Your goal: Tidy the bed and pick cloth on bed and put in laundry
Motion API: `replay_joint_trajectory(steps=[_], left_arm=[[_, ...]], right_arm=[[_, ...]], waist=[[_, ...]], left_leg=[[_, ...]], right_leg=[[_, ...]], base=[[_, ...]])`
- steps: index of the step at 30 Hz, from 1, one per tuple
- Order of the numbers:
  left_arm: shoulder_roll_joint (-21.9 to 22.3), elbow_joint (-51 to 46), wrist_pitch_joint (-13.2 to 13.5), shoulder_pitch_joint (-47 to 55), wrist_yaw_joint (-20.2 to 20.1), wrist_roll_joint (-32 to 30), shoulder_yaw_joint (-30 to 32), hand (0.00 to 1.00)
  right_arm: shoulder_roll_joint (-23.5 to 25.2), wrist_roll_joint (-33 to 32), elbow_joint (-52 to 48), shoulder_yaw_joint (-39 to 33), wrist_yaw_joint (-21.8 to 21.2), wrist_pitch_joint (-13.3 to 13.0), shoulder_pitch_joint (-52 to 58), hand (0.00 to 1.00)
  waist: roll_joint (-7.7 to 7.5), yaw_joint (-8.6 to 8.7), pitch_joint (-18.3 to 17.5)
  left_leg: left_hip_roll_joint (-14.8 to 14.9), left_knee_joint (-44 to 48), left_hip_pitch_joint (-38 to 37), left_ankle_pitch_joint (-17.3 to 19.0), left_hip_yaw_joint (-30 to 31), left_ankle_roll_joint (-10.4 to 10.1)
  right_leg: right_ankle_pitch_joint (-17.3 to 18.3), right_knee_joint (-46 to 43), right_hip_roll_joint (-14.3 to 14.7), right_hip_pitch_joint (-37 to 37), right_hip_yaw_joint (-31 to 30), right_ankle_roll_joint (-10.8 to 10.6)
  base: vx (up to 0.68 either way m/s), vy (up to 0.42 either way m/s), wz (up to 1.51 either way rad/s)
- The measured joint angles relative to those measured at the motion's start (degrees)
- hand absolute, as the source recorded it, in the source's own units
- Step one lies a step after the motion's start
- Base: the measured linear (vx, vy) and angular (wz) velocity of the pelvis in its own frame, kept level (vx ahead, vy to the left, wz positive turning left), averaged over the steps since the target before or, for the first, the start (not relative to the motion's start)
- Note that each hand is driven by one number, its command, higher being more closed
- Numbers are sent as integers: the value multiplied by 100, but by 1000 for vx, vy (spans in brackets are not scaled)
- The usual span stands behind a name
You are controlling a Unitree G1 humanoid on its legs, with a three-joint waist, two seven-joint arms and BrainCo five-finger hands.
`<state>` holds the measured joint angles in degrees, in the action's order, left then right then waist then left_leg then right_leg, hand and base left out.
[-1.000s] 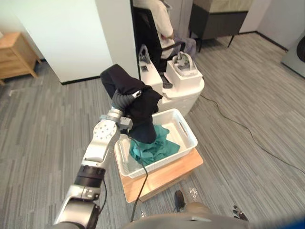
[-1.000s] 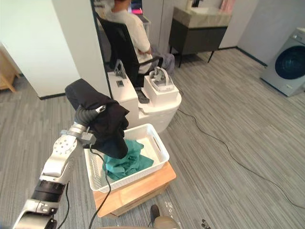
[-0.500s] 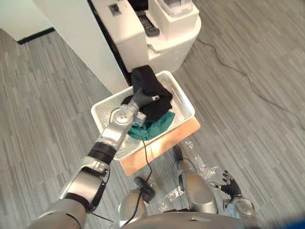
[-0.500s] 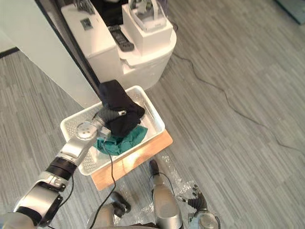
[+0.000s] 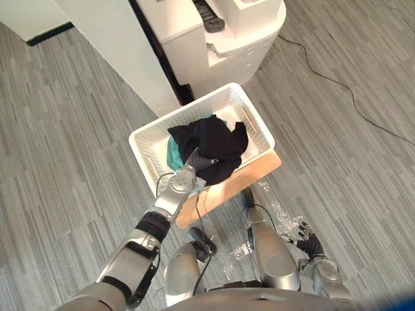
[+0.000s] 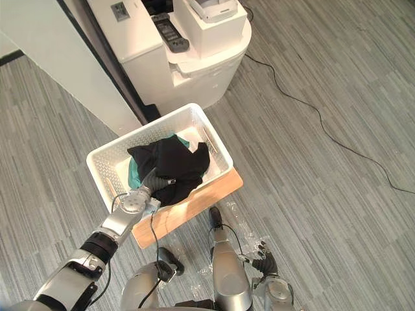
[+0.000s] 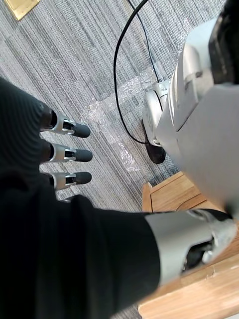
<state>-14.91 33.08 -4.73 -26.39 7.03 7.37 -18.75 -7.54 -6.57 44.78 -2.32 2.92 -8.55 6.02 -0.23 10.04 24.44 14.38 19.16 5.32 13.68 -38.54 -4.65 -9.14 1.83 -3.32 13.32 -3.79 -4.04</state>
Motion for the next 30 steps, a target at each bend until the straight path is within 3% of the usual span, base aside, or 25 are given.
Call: replay_joint_trajectory(steps=[5, 9, 15, 19, 23, 30], left_arm=[[-24, 27, 39, -181, 536, 52, 686, 0], [-166, 26, 39, -238, 579, 295, 1033, 0], [-206, 8, 22, -51, 283, 1030, 1262, 0], [-205, -263, -3, 280, 41, 1379, 1371, 0], [-59, -797, -80, 933, -336, 1388, 1404, 0], [103, -2061, 60, 1738, -417, 1389, 1324, 0]], right_arm=[[1, -2, -2, 1, 0, -12, 34, 0], [4, -3, -21, 24, -6, -67, 87, 0], [21, 28, -116, 65, 14, -70, 193, 0], [37, 125, -217, 195, 28, -47, 299, 0], [35, 129, -215, 328, 52, 69, 345, 0], [8, 151, -218, 327, 63, 226, 748, 0]], waist=[[-16, -1, 11], [-44, -11, 24], [-63, -160, 15], [-185, -175, -73], [-224, -179, -417], [-103, -336, -1073]], left_leg=[[2, 12, 5, -3, 149, 4], [-9, 17, -34, -15, 279, 19], [-44, -44, -296, -25, 375, 31], [-115, -222, -445, -131, 447, 19], [-189, -539, -672, -297, 476, -35], [-318, -1109, -1121, -550, 591, -102]], right_leg=[[6, 1, -18, -79, 134, 5], [28, 3, -55, -215, 286, 15], [46, 28, -85, -535, 411, 21], [61, 79, -123, -704, 533, 35], [96, 138, -128, -883, 650, 84], [267, 152, -129, -1217, 851, 119]], base=[[-14, -40, 11], [-30, -36, 22], [-15, -8, 12], [-4, -12, 16], [18, -30, 10], [16, -28, 13]])
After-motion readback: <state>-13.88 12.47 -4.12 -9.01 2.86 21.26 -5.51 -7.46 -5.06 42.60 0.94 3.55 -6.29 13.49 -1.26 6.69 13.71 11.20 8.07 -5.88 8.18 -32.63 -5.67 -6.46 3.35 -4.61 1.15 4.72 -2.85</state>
